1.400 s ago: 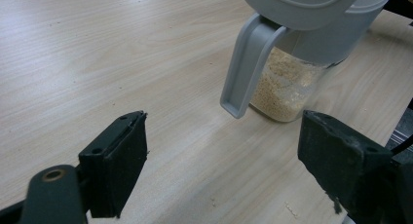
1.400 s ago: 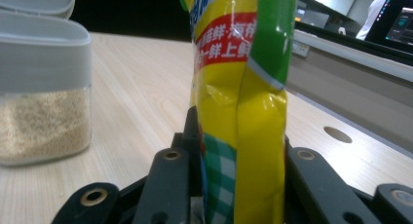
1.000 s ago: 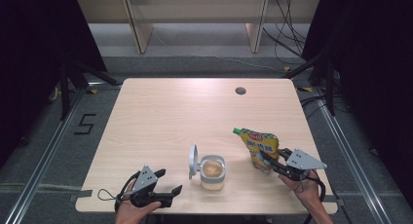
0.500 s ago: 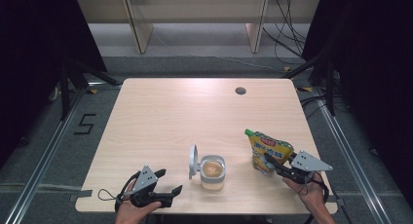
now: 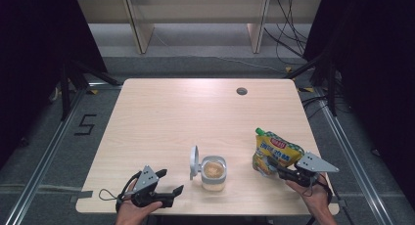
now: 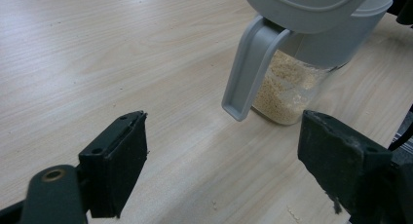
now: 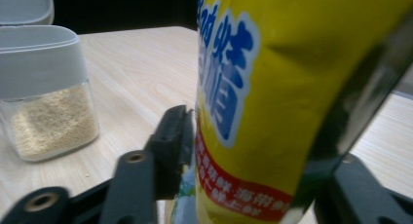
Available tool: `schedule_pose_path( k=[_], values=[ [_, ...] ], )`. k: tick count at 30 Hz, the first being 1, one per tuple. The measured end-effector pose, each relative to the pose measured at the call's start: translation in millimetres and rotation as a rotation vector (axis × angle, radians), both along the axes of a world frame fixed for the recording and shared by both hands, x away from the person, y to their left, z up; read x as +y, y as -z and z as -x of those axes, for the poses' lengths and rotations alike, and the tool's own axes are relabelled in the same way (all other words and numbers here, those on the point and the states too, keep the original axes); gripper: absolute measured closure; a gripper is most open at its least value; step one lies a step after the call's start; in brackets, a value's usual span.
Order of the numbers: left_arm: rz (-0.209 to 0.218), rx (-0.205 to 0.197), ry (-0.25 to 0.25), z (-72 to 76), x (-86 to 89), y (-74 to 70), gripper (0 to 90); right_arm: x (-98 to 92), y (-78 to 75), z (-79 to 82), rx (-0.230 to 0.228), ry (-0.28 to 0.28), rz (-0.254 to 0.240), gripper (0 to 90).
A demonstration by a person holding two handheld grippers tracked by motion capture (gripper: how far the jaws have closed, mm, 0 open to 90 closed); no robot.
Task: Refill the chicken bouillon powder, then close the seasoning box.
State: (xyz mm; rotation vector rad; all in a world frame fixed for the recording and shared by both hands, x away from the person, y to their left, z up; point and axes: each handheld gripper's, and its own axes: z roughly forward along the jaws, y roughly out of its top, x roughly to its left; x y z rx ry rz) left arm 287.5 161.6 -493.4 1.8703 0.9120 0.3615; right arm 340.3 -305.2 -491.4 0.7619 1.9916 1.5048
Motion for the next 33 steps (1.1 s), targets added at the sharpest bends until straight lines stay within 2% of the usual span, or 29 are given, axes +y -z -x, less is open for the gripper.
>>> schedule_pose_path(
  k=[1,2,3,4,6,7,8,9,10,11,12,14,16,17,18,19,20,21,23,24,26,27,30,31,33],
  values=[
    [-0.003,0.001,0.000,0.1,0.0,-0.6,18.0,0.1,-0.7,2.9,0.030,0.019,-0.004,47.5],
    [-0.003,0.001,0.000,0.1,0.0,-0.6,18.0,0.1,-0.7,2.9,0.030,0.019,-0.004,47.5],
    [-0.003,-0.002,0.001,-0.4,0.1,-1.2,18.0,-0.7,-1.1,4.2,0.034,0.012,-0.039,45.0],
    [-0.001,-0.002,0.000,-0.6,0.0,-1.3,18.0,-1.3,-1.6,5.0,0.012,0.036,-0.030,42.8],
    [-0.003,0.001,-0.004,-0.2,-0.3,-1.5,18.0,-3.8,-3.1,6.6,0.031,0.031,-0.012,41.7],
    [0.002,-0.002,0.004,-1.3,-0.7,-0.9,18.0,-4.0,-4.4,8.9,0.046,0.032,-0.043,41.4],
    [0.002,0.000,0.000,-1.1,-1.0,-1.1,18.0,-7.3,-6.3,11.8,0.060,0.020,-0.042,39.9],
    [0.005,-0.006,0.006,-1.6,-1.4,-1.5,18.0,-6.6,-6.8,14.0,0.070,0.039,-0.057,38.2],
    [0.005,0.000,0.003,-1.7,-1.6,-1.5,18.0,-7.5,-7.6,18.1,0.054,0.082,-0.060,38.0],
    [0.004,-0.001,0.005,-2.0,-1.9,-1.7,18.0,-9.6,-9.5,23.4,0.077,0.085,-0.063,36.5],
    [0.004,-0.001,0.005,-2.0,-1.9,-1.7,18.0,-11.1,-10.0,25.7,0.081,0.103,-0.052,34.3],
    [0.008,0.000,0.006,-2.3,-2.3,-1.6,18.0,-12.9,-11.1,26.8,0.068,0.098,-0.051,33.7],
    [0.005,0.001,0.005,-2.0,-2.5,-2.6,18.0,-14.5,-14.5,34.9,0.093,0.124,-0.033,31.7],
    [0.008,0.001,0.005,-2.0,-3.0,-3.1,18.0,-16.4,-15.7,38.1,0.097,0.123,-0.006,30.5],
    [0.008,0.001,0.005,-2.0,-3.0,-3.1,18.0,-16.4,-15.7,38.1,0.097,0.123,-0.006,30.5],
    [0.005,0.000,0.004,-1.5,-3.1,-3.7,18.0,-16.3,-14.8,42.0,0.119,0.162,0.043,27.5],
    [0.008,-0.001,0.002,-1.5,-3.2,-3.6,18.0,-15.3,-14.2,45.0,0.157,0.173,0.032,26.6],
    [0.012,-0.003,0.001,-1.4,-3.0,-3.6,18.0,-16.1,-13.9,45.2,0.167,0.167,0.026,26.6],
    [0.014,-0.005,0.002,-1.5,-2.7,-3.6,18.0,-17.0,-13.3,45.2,0.176,0.158,0.034,25.9],
    [0.011,-0.005,0.005,-1.7,-2.3,-4.0,18.0,-17.3,-13.7,48.4,0.190,0.179,0.045,24.9],
    [0.014,-0.007,0.004,-1.3,-2.3,-4.7,18.0,-17.5,-13.1,50.7,0.197,0.178,0.051,25.3],
    [0.019,-0.012,0.002,-1.8,-2.4,-5.7,18.0,-17.7,-12.8,53.5,0.213,0.181,0.075,24.4],
    [0.006,-0.015,0.008,-2.4,-1.3,-7.1,18.0,-17.9,-11.7,55.8,0.221,0.172,0.076,24.1],
    [0.015,-0.014,0.002,-2.1,-2.6,-7.3,18.1,-16.5,-12.3,59.3,0.245,0.179,0.060,24.2],
    [0.022,-0.008,-0.006,-1.2,-3.3,-8.6,19.5,-18.2,-12.1,60.1,0.233,0.176,0.080,24.0]
  ],
)
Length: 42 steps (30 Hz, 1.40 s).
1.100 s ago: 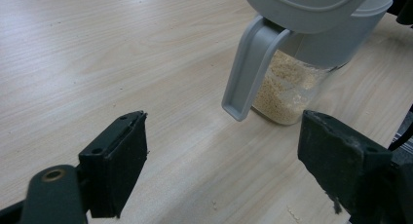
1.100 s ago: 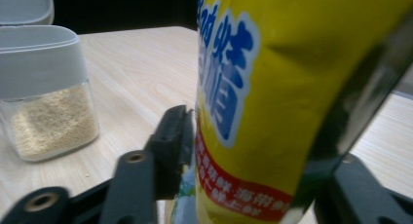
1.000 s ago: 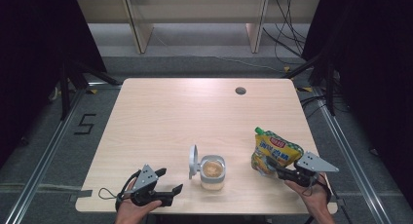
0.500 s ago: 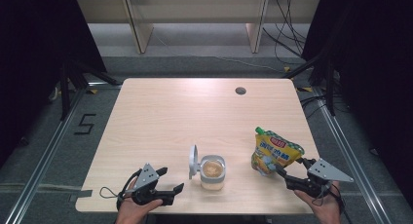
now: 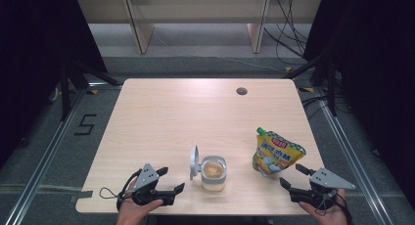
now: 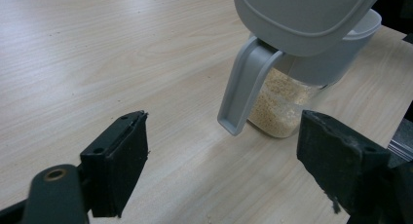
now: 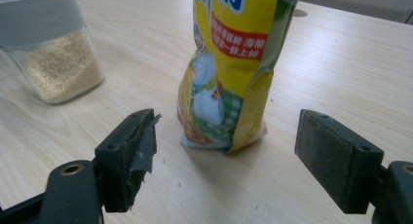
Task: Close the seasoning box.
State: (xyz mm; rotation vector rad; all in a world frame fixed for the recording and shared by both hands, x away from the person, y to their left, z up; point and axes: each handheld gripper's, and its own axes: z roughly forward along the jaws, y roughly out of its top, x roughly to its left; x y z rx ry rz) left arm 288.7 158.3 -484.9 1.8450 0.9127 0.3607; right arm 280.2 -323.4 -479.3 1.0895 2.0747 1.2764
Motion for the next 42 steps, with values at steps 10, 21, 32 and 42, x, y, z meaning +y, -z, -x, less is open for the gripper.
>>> schedule_pose_path(
  k=[10,21,32,42],
  values=[
    [-0.017,-0.071,0.027,3.4,1.8,-11.3,71.3,0.4,-0.1,9.1,0.038,0.015,0.008,24.4],
    [-0.034,-0.107,0.064,3.6,-4.7,-29.4,89.3,-0.3,0.2,15.5,0.031,0.001,0.015,24.6],
    [-0.044,-0.119,0.094,-0.1,-19.0,-40.0,89.3,-2.3,0.4,18.0,0.015,-0.011,0.031,25.0],
    [-0.040,-0.123,0.117,-3.7,-30.7,-48.8,89.3,0.8,0.5,21.8,0.053,0.006,0.012,25.2]
  ],
)
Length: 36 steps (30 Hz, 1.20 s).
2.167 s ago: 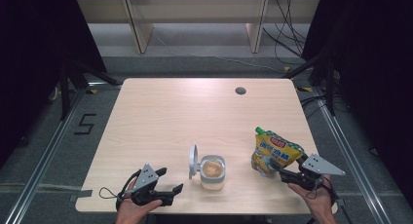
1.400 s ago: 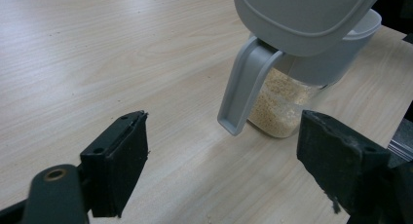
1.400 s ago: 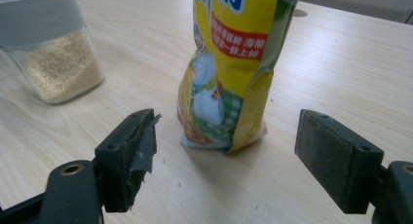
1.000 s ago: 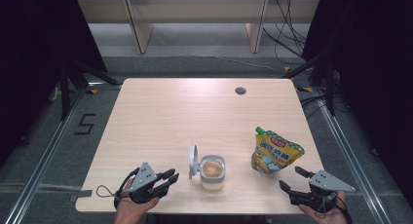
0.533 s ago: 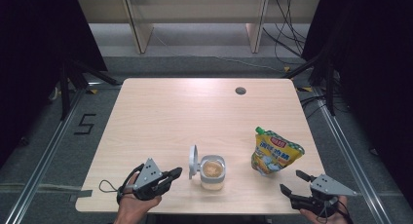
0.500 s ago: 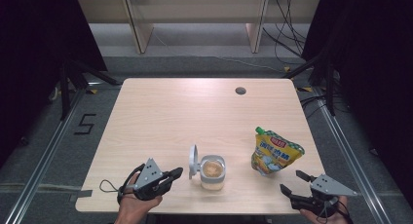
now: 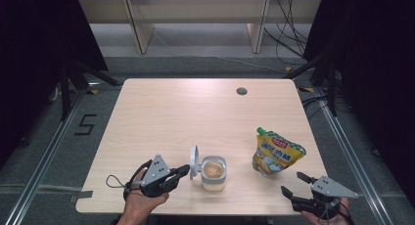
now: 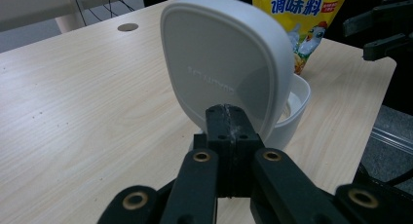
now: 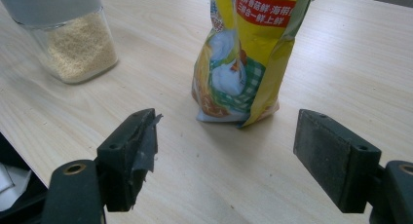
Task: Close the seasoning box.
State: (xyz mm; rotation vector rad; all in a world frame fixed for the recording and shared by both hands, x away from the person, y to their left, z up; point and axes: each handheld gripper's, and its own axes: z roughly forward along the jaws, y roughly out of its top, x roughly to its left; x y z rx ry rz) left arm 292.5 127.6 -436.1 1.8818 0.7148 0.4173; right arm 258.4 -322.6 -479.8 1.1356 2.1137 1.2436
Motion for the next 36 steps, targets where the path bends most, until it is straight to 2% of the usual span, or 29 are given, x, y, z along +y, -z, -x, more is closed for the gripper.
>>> schedule_pose_path(
  k=[1,2,4,5,7,8,9,10,13,14,19,24,25,28,30,31,32,33,34,36],
  values=[
    [0.000,0.000,0.000,0.0,0.0,0.0,89.3,0.0,0.0,0.0,0.000,0.000,0.000,25.2],
    [-0.007,-0.018,0.021,-1.7,-2.3,-1.1,89.3,-1.3,0.4,-2.3,-0.030,-0.017,0.013,25.4],
    [0.001,-0.011,0.018,-1.5,-4.2,-1.1,89.3,-0.1,-0.1,-0.4,-0.012,0.000,-0.002,25.5],
    [-0.009,-0.014,0.018,-1.8,-4.9,-1.6,89.3,-0.1,-0.1,-0.4,-0.012,0.000,-0.002,25.5],
    [-0.008,-0.013,0.025,-3.6,-7.2,-1.7,89.3,-1.5,0.2,-2.2,-0.033,-0.014,0.011,25.5],
    [-0.012,-0.012,0.018,-3.3,-7.8,-2.2,89.3,0.2,0.2,-0.2,-0.006,0.002,-0.007,25.5],
    [-0.012,-0.012,0.018,-3.3,-7.8,-2.2,89.3,0.2,0.2,-0.2,-0.006,0.002,-0.007,25.5],
    [-0.011,-0.015,0.025,-3.7,-9.3,-3.0,89.3,-1.1,0.4,-2.5,-0.030,-0.019,0.012,25.5],
    [-0.021,-0.025,0.038,-4.6,-10.2,-4.2,89.3,-0.9,0.4,-2.4,-0.028,-0.017,0.013,25.5],
    [-0.008,-0.017,0.033,-3.9,-12.9,-4.3,89.3,-0.8,0.5,-2.4,-0.028,-0.018,0.013,25.5],
    [-0.009,-0.014,0.038,-3.7,-16.3,-4.4,89.3,-0.4,0.3,-2.3,-0.026,-0.021,0.011,25.5],
    [-0.014,-0.023,0.063,-5.8,-19.6,-5.3,89.3,-0.3,0.3,-2.2,-0.024,-0.020,0.011,25.4],
    [-0.003,-0.004,0.045,-4.1,-20.6,-5.3,89.3,-0.2,0.4,-2.5,-0.024,-0.023,0.007,25.5],
    [-0.011,-0.025,0.052,-5.3,-18.9,-6.3,89.3,-0.1,0.6,-2.6,-0.023,-0.024,0.009,25.5],
    [0.004,-0.018,0.041,-5.2,-16.6,-7.1,89.2,-0.2,0.8,-2.8,-0.022,-0.024,0.008,25.5],
    [0.025,-0.011,0.041,-5.8,-15.8,-6.8,89.0,-0.3,0.8,-3.0,-0.022,-0.023,0.007,25.5],
    [0.022,-0.007,0.041,-6.0,-13.9,-7.7,87.9,-0.1,0.8,-3.0,-0.019,-0.023,0.003,25.5],
    [0.020,-0.007,0.043,-6.5,-12.7,-8.1,86.6,-0.9,0.7,-3.8,-0.042,-0.027,0.022,25.5],
    [0.039,0.003,0.030,-6.7,-10.4,-7.8,84.7,0.3,1.5,-2.7,-0.020,-0.010,0.015,25.4],
    [0.037,0.005,0.021,-6.7,-7.2,-8.5,82.2,-1.2,2.0,-4.1,-0.024,-0.021,0.019,25.5]
  ],
)
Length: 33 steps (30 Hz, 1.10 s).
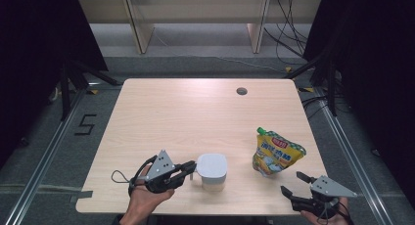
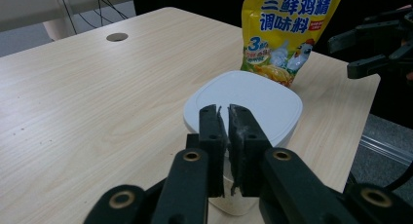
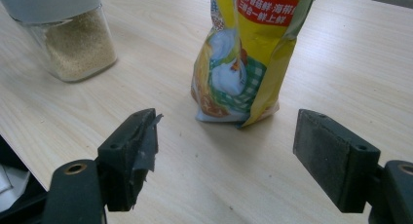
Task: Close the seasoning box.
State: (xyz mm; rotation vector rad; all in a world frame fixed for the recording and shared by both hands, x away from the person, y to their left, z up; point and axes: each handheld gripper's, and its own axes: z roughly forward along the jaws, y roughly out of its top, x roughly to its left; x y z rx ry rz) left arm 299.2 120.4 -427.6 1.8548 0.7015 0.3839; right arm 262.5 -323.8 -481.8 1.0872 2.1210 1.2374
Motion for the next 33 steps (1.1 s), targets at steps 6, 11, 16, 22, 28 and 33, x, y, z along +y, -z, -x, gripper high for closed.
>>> schedule_pose_path(
  k=[6,11,16,22,28,33],
  values=[
    [0.020,0.010,0.001,-0.7,6.9,1.0,76.4,-0.3,0.4,-0.3,0.006,-0.003,-0.009,25.5],
    [0.044,0.019,-0.020,3.3,11.8,2.2,64.9,0.3,0.3,-1.1,-0.002,-0.007,0.003,25.4],
    [0.027,0.020,-0.043,7.2,19.3,3.5,50.8,2.5,0.7,-2.3,-0.002,-0.014,0.005,25.5],
    [0.019,0.054,-0.066,11.2,27.7,18.0,39.7,2.6,0.4,-2.0,-0.011,-0.006,0.004,25.4],
    [0.001,0.100,-0.077,18.8,36.2,30.3,35.1,3.1,-0.5,-1.3,0.006,-0.014,-0.002,25.4],
    [0.001,0.099,-0.069,24.1,39.6,34.6,33.3,3.7,-0.8,-0.2,0.012,-0.003,-0.007,25.4]
  ],
)
